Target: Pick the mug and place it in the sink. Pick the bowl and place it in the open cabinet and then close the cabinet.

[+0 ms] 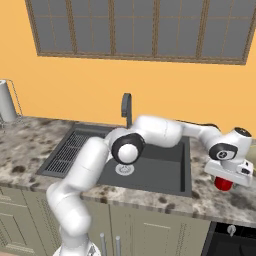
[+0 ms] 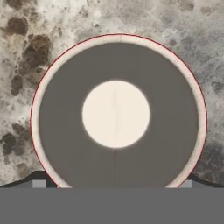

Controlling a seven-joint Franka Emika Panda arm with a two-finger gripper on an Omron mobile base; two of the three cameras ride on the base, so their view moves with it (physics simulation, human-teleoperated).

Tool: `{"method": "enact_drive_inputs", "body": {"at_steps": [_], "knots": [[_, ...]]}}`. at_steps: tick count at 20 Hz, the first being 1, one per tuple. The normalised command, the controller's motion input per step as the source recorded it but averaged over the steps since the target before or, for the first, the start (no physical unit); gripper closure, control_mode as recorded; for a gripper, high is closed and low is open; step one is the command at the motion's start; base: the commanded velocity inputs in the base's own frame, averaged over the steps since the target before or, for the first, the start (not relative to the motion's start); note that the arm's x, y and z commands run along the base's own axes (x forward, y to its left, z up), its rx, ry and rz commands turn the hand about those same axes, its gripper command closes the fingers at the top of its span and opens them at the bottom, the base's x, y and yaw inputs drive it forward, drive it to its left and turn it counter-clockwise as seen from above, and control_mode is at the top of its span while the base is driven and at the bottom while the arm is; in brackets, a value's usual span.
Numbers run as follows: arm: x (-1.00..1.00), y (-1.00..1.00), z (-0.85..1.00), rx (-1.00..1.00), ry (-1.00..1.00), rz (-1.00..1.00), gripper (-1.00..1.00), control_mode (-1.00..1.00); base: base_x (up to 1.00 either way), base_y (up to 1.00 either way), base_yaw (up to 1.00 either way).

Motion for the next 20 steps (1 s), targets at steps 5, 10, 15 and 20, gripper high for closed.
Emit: {"method": "enact_drive_inputs", "body": {"at_steps": [5,10,15,20], "knots": [[0.05,-0.12,-0.12,0.01,0.0,0.0,-1.0,-1.0,0.0,0.0,0.0],[0.0,0.0,-0.2,0.0,0.0,0.0,1.0,-1.0,0.0,0.0,0.0],[0.0,0.07,-0.35,0.01,0.02,0.0,1.0,-1.0,0.0,0.0,0.0],[0.0,0.24,-0.39,0.01,0.0,0.0,1.0,-1.0,0.0,0.0,0.0]]}}
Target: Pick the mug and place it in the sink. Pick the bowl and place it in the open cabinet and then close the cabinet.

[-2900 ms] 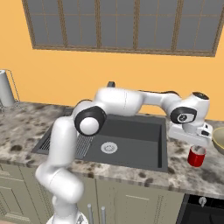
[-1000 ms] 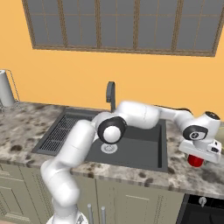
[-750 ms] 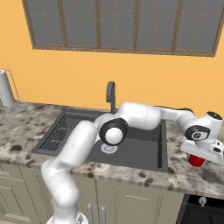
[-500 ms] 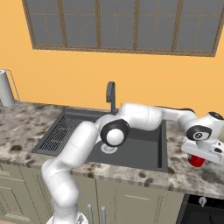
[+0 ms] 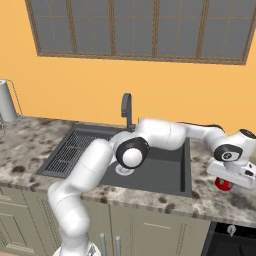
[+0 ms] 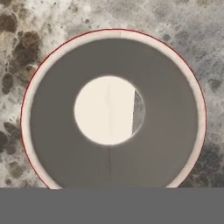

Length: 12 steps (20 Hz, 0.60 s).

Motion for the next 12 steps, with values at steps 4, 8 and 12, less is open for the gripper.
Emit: {"method": "enact_drive_inputs", "body": {"at_steps": [4,8,12], "knots": [[0.0,0.48,-0.31,0.0,0.02,0.02,1.0,-1.0,0.0,0.0,0.0],[0.0,0.27,-0.02,0.0,0.0,0.0,1.0,-1.0,0.0,0.0,0.0],[-0.05,0.34,0.0,0.0,0.0,0.01,1.0,-1.0,0.0,0.0,0.0]]}}
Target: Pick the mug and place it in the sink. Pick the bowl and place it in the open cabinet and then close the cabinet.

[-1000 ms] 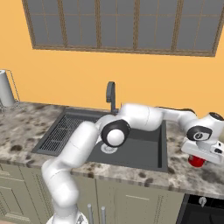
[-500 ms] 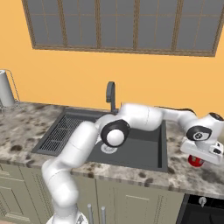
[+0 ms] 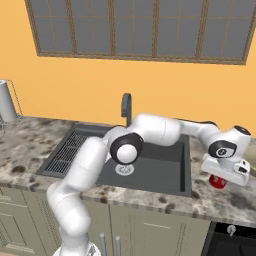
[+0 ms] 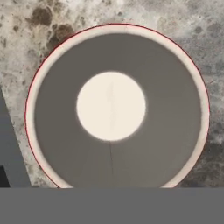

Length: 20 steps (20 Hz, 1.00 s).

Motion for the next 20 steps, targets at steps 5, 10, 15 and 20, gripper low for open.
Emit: {"method": "enact_drive_inputs", "body": {"at_steps": [5,10,15,20], "knots": [[-0.02,0.68,0.0,-0.06,-0.02,0.1,1.0,-1.0,0.0,0.0,0.0],[0.0,0.75,0.01,-0.12,-0.16,0.16,1.0,-1.0,0.0,0.0,0.0],[0.0,0.67,0.0,-0.14,-0.23,0.1,1.0,-1.0,0.0,0.0,0.0],[0.05,0.67,0.0,-0.1,-0.1,0.08,1.0,-1.0,0.0,0.0,0.0]]}}
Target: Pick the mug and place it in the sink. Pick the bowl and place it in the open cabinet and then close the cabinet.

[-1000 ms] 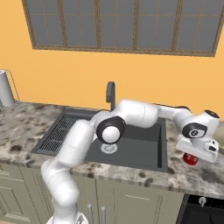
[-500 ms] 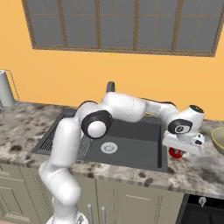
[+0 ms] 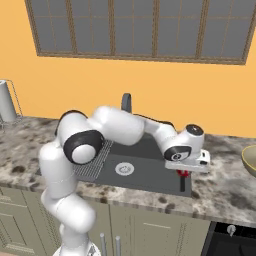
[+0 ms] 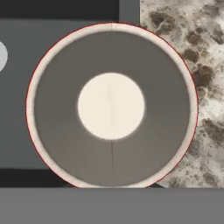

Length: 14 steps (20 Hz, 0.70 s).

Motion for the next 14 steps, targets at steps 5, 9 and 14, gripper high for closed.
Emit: {"method": "enact_drive_inputs", "body": {"at_steps": [5,9,14], "knots": [[0.31,0.67,0.04,-0.05,0.01,0.05,1.0,-1.0,0.0,0.0,0.0],[0.54,0.45,0.08,-0.01,0.1,0.0,1.0,-1.0,0.0,0.0,0.0],[0.49,0.25,0.01,0.0,0.15,0.0,1.0,-1.0,0.0,0.0,0.0]]}}
